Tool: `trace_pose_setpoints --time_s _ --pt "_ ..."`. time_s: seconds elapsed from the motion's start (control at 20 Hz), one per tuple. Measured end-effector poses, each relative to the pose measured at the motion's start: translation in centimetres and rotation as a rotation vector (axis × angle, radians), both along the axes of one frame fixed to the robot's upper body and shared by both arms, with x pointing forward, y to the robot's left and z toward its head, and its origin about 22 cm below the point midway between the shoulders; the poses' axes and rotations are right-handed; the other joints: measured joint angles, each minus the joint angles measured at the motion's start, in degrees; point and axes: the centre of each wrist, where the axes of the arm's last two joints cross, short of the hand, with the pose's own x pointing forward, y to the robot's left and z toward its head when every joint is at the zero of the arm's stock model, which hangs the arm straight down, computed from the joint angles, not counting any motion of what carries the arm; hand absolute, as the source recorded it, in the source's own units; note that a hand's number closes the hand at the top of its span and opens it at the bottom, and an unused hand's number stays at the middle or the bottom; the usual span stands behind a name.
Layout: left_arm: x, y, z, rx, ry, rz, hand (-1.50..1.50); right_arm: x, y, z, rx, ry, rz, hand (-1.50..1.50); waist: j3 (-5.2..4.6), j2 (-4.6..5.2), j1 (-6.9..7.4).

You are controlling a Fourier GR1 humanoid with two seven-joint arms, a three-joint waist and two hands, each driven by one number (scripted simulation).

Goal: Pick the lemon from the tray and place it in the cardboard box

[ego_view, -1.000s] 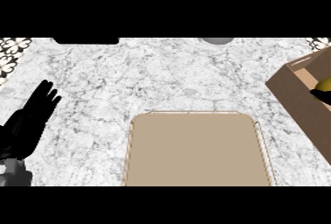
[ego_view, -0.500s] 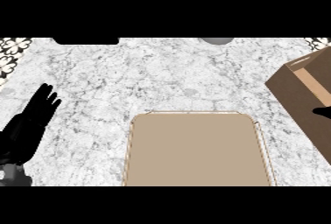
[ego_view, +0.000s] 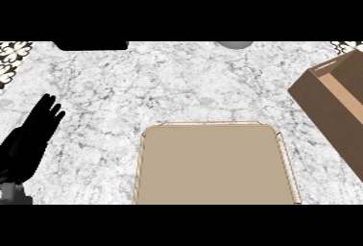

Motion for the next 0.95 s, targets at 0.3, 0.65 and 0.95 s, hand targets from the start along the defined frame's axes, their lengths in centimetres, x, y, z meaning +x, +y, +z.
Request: trace_pose_setpoints --time_s 0.3,0.65,0.95 --pt "0.1 -0.1 -0.1 -0.001 -0.002 0.003 0.0 -4.4 -3.9 1.3 0.11 -0.09 -0.053 -1.5 -0.04 0.05 0.01" --pt "0.4 0.4 0.1 0.002 -0.006 -0.003 0.0 -9.7 -9.4 2.1 0.156 -0.127 -0.047 -1.5 -0.04 0.14 0.24" --pt "0.7 -0.1 -0.3 0.001 -0.001 -0.001 0.0 -12.4 -12.5 1.7 0.151 -0.125 -0.02 -1.5 -0.01 0.2 0.41"
